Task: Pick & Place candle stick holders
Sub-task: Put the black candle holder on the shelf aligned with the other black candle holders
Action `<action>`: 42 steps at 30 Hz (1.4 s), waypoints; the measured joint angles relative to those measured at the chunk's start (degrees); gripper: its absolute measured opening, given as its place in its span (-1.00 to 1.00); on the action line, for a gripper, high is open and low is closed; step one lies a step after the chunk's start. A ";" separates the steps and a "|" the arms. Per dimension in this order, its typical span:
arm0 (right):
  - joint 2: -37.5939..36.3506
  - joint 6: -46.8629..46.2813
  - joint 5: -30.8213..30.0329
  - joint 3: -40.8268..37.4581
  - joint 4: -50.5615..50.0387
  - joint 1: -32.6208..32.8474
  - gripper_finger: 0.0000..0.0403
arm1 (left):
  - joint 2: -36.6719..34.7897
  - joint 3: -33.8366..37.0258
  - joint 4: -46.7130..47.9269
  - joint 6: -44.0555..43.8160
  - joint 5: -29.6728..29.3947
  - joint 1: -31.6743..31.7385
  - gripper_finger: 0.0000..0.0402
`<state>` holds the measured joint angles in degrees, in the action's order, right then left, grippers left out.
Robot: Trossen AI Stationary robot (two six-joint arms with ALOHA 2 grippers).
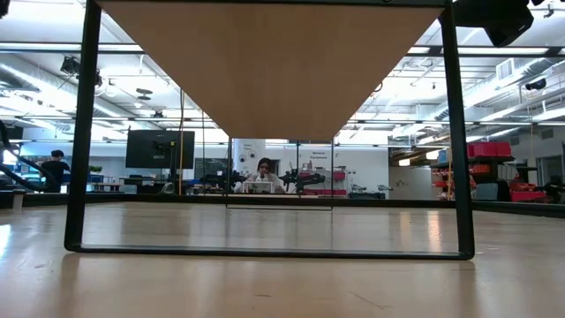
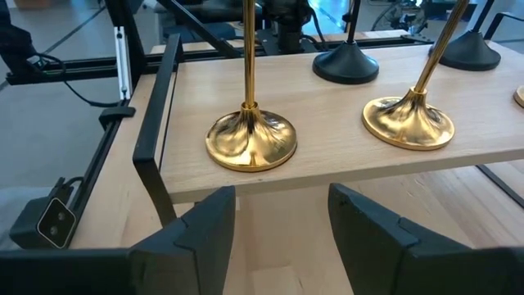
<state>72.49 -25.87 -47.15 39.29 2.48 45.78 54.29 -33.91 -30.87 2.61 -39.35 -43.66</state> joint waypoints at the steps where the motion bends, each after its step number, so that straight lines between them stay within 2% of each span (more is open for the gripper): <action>1: 0.00 0.02 0.00 0.00 0.01 0.00 -0.03 | 0.05 0.00 0.87 -0.84 0.20 1.09 -0.95; 5: 0.00 0.18 -0.76 0.00 0.02 0.00 -0.03 | 1.23 -0.01 2.62 -3.72 1.34 5.88 -0.95; 9: 0.00 0.29 -1.44 0.00 0.00 0.00 -0.03 | 1.82 -0.06 1.14 -5.59 8.37 9.60 -0.95; 15: 0.00 0.85 -1.51 0.00 0.00 0.00 -0.03 | 6.53 -1.33 0.96 -6.96 11.04 12.60 -0.95; 19: 0.00 0.84 -1.49 0.00 0.02 0.00 -0.03 | 11.58 -5.82 2.95 -6.79 12.05 12.65 -0.95; 24: 0.00 0.63 -0.95 0.00 0.00 0.00 -0.03 | 16.93 -13.27 12.01 -6.49 12.30 12.65 -0.95; 28: 0.00 0.41 -0.11 0.00 -0.02 0.00 -0.03 | 20.00 -17.86 14.99 -6.42 12.15 12.67 -0.93; 42: 0.00 0.42 0.08 0.00 -0.05 0.00 -0.03 | 22.35 -19.08 14.06 -6.38 12.22 12.70 -0.92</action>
<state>72.49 -25.45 -47.07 39.29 2.44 45.78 76.64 -52.99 -16.81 -3.77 -27.14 -30.96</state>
